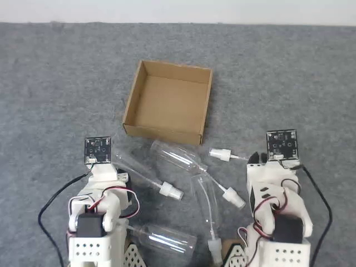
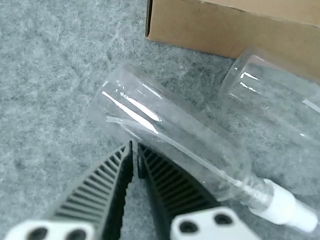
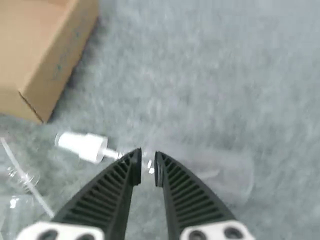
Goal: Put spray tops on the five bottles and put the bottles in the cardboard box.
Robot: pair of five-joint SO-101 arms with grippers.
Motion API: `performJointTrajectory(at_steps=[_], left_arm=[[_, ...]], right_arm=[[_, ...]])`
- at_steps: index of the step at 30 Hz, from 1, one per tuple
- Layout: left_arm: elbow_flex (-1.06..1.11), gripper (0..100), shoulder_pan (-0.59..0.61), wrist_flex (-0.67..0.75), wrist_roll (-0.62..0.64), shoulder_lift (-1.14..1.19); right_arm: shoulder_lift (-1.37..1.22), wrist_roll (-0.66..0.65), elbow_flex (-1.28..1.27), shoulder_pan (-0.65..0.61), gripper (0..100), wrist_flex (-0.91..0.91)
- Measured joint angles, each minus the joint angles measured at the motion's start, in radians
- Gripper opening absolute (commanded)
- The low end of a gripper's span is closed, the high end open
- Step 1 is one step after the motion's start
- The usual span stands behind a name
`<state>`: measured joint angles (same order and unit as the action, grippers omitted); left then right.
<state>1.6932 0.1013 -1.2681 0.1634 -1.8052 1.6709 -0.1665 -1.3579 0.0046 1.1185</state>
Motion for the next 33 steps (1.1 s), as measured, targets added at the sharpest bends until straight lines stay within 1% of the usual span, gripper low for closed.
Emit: performJointTrajectory(at_steps=[3, 6, 10, 15, 19, 23, 33], left_arm=[[0.0, 1, 0.0, 0.0, 0.0, 0.0], [0.0, 1, 0.0, 0.0, 0.0, 0.0], [0.0, 1, 0.0, 0.0, 0.0, 0.0], [0.0, 1, 0.0, 0.0, 0.0, 0.0], [0.0, 1, 0.0, 0.0, 0.0, 0.0], [0.0, 1, 0.0, 0.0, 0.0, 0.0], [0.0, 1, 0.0, 0.0, 0.0, 0.0]], right_arm=[[0.002, -0.109, 0.038, -0.002, 0.9, 0.0], [0.002, -0.172, 0.072, -0.002, 2.8, 0.0], [0.006, -0.212, 0.124, -0.002, 11.3, 0.0], [0.006, -0.224, 0.158, -0.002, 16.3, 0.0], [0.006, -0.233, 0.184, -0.002, 22.5, 0.0], [0.006, -0.29, 0.187, 0.0, 23.3, 0.005], [0.006, -0.459, 0.187, -0.002, 23.2, 0.135]])
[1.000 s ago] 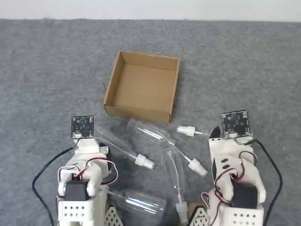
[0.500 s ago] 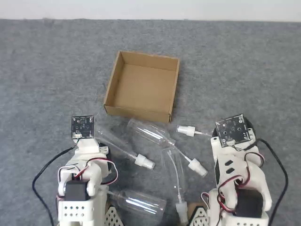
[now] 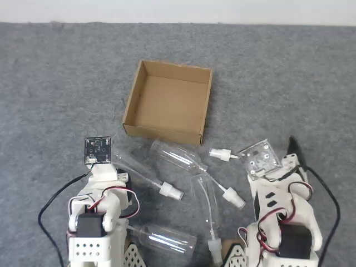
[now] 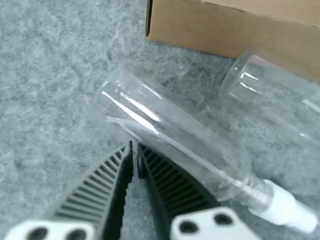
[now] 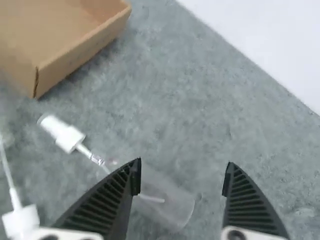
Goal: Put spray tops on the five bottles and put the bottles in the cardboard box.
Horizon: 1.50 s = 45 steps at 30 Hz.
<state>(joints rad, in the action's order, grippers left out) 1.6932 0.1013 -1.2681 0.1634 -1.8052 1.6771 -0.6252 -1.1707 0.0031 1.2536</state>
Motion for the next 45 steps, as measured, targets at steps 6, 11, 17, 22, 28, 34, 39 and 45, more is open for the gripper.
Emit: performJointTrajectory(at_steps=[6, 11, 17, 22, 28, 34, 39, 45], left_arm=[[0.0, 1, 0.0, 0.0, 0.0, 0.0], [0.0, 1, 0.0, 0.0, 0.0, 0.0], [0.0, 1, 0.0, 0.0, 0.0, 0.0], [0.0, 1, 0.0, 0.0, 0.0, 0.0], [0.0, 1, 0.0, 0.0, 0.0, 0.0], [0.0, 1, 0.0, 0.0, 0.0, 0.0], [0.0, 1, 0.0, 0.0, 0.0, 0.0], [0.0, 1, 0.0, 0.0, 0.0, 0.0]], right_arm=[[-0.1, -0.014, 0.049, 0.0, 23.2, 0.037], [-0.334, -0.049, 0.129, 0.0, 23.4, 0.037], [-0.606, -0.106, 0.236, 0.0, 23.4, 0.06], [-0.786, -0.135, 0.344, -0.009, 23.5, 0.124], [-0.954, -0.239, 0.408, -0.043, 23.5, 0.141], [-1.059, -0.345, 0.408, -0.066, 23.5, 0.141], [-1.077, -0.402, 0.408, -0.063, 23.5, 0.12], [-1.155, -0.44, 0.408, -0.064, 23.5, 0.038]])
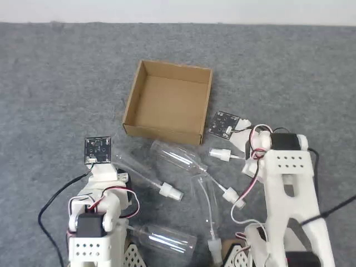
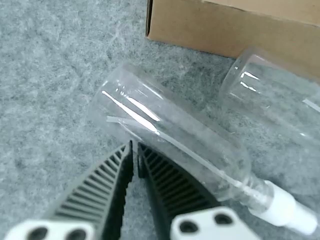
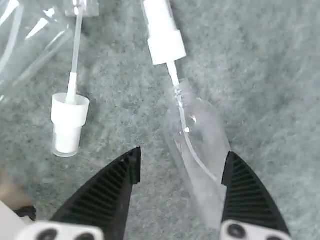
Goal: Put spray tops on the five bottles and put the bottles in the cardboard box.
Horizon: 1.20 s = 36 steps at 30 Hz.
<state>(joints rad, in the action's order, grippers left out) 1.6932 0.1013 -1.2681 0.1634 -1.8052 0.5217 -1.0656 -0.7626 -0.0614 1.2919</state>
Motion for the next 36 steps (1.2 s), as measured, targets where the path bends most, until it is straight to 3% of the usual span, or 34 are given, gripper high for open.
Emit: performJointTrajectory(at_steps=[18, 36], left_arm=[[0.0, 1, 0.0, 0.0, 0.0, 0.0], [0.0, 1, 0.0, 0.0, 0.0, 0.0]], right_arm=[[-0.41, -0.035, 0.222, 0.003, 23.2, -0.011], [-0.528, -0.147, 0.264, 0.074, 23.5, -0.017]])
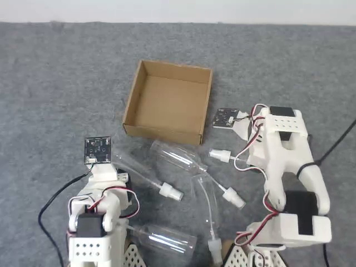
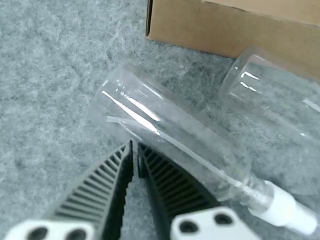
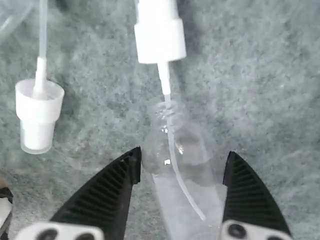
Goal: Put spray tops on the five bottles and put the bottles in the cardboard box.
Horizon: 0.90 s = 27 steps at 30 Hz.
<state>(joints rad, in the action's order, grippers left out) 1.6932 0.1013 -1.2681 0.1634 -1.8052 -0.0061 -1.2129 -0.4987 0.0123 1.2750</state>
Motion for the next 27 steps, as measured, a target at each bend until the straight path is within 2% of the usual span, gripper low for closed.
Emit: performJointTrajectory(at_steps=[16, 22, 27], left_arm=[[0.0, 1, 0.0, 0.0, 0.0, 0.0], [0.0, 1, 0.0, 0.0, 0.0, 0.0], [0.0, 1, 0.0, 0.0, 0.0, 0.0]], right_arm=[[-0.107, -0.046, 0.002, 0.04, 22.9, -0.057], [-0.107, -0.046, 0.002, 0.046, 9.3, -0.066], [-0.107, -0.046, 0.002, 0.046, 8.7, -0.066]])
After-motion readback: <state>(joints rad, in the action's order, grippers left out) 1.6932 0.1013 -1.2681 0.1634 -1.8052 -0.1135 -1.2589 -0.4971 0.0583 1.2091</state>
